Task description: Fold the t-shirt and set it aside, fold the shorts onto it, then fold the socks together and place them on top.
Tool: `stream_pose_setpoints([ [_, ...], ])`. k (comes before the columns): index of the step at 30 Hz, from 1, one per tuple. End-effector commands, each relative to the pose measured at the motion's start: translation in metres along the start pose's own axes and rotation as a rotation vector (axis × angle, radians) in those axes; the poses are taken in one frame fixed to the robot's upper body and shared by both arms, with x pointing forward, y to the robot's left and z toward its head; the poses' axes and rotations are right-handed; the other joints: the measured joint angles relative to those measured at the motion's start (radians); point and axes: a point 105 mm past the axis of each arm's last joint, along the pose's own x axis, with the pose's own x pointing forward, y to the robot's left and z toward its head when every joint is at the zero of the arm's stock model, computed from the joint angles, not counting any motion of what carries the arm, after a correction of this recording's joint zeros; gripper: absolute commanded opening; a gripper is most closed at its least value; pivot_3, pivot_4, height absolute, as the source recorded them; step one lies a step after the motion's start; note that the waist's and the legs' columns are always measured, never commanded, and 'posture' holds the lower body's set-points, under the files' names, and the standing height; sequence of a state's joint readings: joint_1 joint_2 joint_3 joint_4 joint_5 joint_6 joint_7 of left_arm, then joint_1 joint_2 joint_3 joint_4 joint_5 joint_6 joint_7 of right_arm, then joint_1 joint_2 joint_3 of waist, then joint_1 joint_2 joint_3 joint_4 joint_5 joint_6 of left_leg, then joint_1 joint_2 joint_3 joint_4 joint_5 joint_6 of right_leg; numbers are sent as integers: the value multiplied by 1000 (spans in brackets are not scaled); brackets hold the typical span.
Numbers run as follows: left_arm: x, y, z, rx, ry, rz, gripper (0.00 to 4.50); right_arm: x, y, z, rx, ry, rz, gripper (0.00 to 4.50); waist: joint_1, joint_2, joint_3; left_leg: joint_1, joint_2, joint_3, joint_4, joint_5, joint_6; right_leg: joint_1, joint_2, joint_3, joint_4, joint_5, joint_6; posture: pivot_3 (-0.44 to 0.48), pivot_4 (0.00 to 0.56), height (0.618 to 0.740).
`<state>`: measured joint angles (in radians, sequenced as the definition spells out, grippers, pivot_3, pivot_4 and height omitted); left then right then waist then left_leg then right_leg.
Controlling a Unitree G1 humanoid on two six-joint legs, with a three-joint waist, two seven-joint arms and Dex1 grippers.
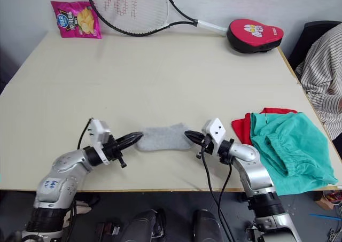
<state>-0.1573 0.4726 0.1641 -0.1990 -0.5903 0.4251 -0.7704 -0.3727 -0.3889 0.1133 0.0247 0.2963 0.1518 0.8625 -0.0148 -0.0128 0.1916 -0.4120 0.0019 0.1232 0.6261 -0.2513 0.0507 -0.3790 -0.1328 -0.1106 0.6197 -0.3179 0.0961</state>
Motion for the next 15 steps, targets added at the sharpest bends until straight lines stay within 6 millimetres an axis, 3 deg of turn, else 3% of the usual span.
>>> stream_pose_setpoints([
  [1,-19,-6,31,-58,-14,-65,608,15,3,19,-93,-38,69,0,-8,0,0,0,0,0,0,0,0,0,0,0,0,0,0,0,150,740],
  [4,-40,14,29,-110,108,32,1525,28,4,5,-146,21,112,0,-14,0,0,0,0,0,0,0,-1,0,1,0,0,0,0,0,150,740],
  [8,-64,28,3,-356,389,155,2835,38,7,-16,-154,90,162,0,-16,1,1,1,0,0,-1,1,-1,1,1,0,1,0,0,0,150,740],
  [13,-42,21,-2,-491,399,129,4420,46,7,-28,-168,119,174,0,-11,1,1,1,-2,-1,0,1,-1,2,1,0,2,0,0,0,150,740],
  [15,-34,19,-8,-513,417,133,4420,47,8,-33,-174,132,182,0,-14,1,1,1,-2,-2,1,1,-1,2,1,0,2,0,0,0,150,740],
])
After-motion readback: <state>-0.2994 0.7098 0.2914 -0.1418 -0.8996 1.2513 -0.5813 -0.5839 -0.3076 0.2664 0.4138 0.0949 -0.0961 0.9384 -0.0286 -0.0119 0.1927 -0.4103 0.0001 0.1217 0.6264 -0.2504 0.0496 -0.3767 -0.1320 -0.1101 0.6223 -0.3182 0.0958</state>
